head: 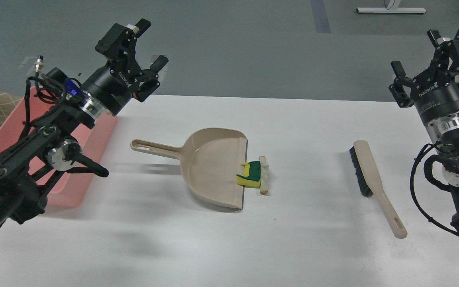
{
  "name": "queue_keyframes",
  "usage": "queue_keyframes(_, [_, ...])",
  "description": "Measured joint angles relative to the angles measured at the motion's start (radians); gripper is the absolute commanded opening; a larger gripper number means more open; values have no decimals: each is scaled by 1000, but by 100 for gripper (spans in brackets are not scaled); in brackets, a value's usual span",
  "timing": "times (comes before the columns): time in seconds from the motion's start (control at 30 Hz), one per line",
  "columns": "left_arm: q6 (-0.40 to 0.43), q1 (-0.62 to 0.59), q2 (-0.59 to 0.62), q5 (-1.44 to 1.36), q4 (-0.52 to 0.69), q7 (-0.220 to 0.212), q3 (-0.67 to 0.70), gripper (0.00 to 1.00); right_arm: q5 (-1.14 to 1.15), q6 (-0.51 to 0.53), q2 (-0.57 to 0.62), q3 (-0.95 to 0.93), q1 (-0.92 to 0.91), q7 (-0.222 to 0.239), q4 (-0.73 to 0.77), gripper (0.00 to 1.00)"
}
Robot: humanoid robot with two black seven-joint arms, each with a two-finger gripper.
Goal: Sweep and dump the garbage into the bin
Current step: 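Lower the left gripper to the dustpan handle and grasp it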
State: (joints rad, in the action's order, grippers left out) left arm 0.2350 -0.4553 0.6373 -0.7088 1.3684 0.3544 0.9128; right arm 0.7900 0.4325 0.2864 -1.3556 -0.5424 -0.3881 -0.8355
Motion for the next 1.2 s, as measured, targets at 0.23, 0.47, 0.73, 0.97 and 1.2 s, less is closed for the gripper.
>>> queue_keyframes(0.23, [-112, 201, 137, -232, 227, 5, 32, 98, 0, -1, -3, 2, 1, -1, -1, 100])
queue_keyframes(0.47, [-218, 417, 153, -498, 326, 5, 32, 98, 1, -3, -16, 3, 3, -1, -1, 100])
queue_keyframes(0.73, [-346, 499, 23, -629, 272, -54, 11, 98, 1, -6, -19, 3, 5, -2, 0, 100])
queue_keyframes(0.97, [-404, 500, -108, -629, 198, -158, 8, 98, 2, -7, -20, 3, 5, -2, 0, 100])
queue_keyframes(1.2, [-443, 490, -182, -628, 109, -209, 5, 98, 2, -9, -18, 3, 7, -2, 1, 100])
